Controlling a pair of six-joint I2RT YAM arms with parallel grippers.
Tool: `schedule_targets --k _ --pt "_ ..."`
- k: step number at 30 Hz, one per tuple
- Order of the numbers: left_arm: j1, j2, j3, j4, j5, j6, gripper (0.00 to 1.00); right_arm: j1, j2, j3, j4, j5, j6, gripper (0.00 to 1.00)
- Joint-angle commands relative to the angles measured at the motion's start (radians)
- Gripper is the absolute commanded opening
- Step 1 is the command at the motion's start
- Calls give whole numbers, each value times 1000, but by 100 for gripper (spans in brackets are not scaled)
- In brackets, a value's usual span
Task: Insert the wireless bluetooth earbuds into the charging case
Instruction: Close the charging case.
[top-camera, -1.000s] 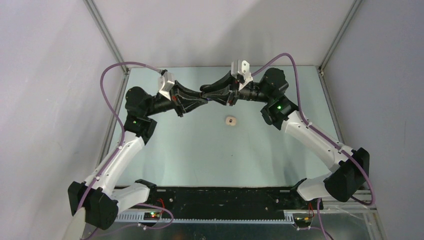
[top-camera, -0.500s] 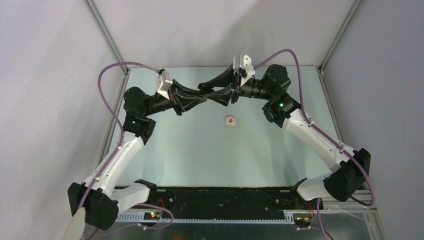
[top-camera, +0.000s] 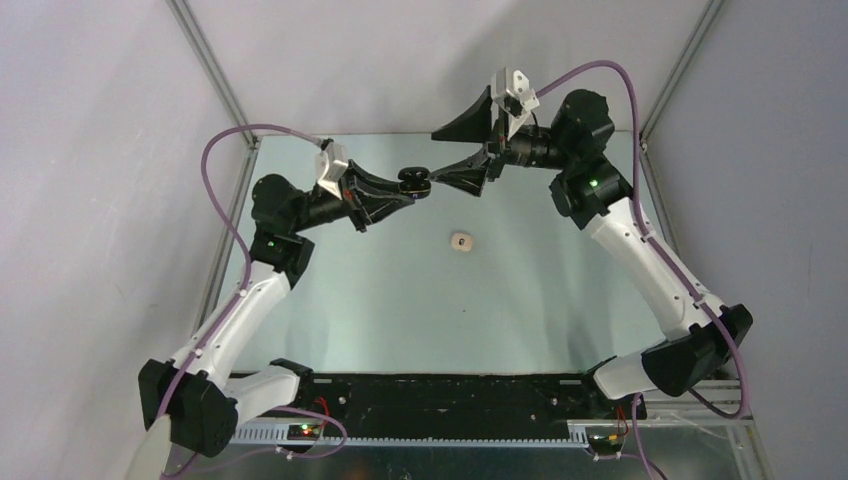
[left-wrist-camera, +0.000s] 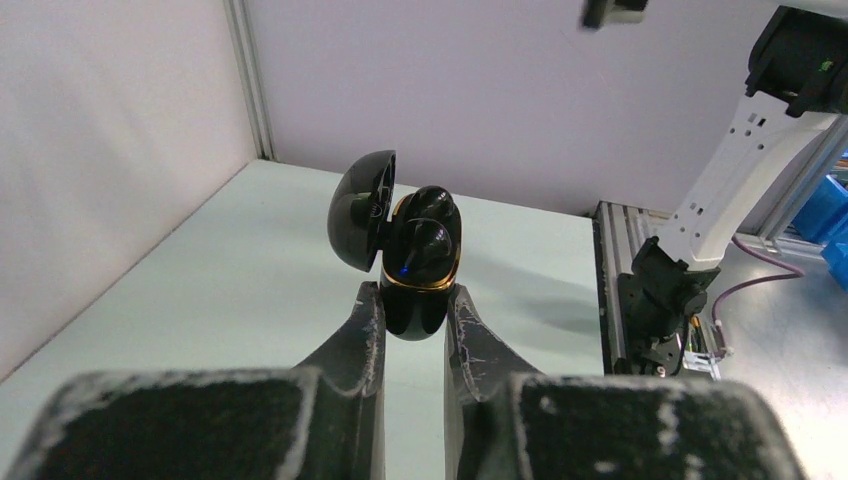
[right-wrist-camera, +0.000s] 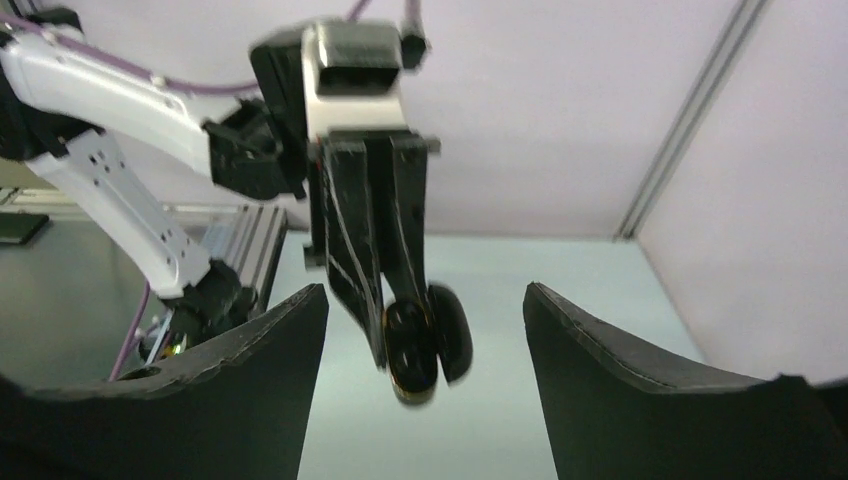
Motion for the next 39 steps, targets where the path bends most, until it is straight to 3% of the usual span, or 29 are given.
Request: schedule_targets --k 1,4,6,24,39 --pt "1 -6 -25 26 -23 6 0 -44 6 30 -337 -85 -144 77" --pt "2 12 -26 14 -36 17 0 -49 16 24 -457 -90 -299 77" --pt "2 21 -22 8 -42 14 0 -49 26 12 -468 -85 -318 78" --pt "-11 80 32 -56 -70 -1 0 42 97 -8 -429 -69 -362 77" --pt "-12 69 31 -101 -56 49 0 7 118 5 -438 -35 -387 79"
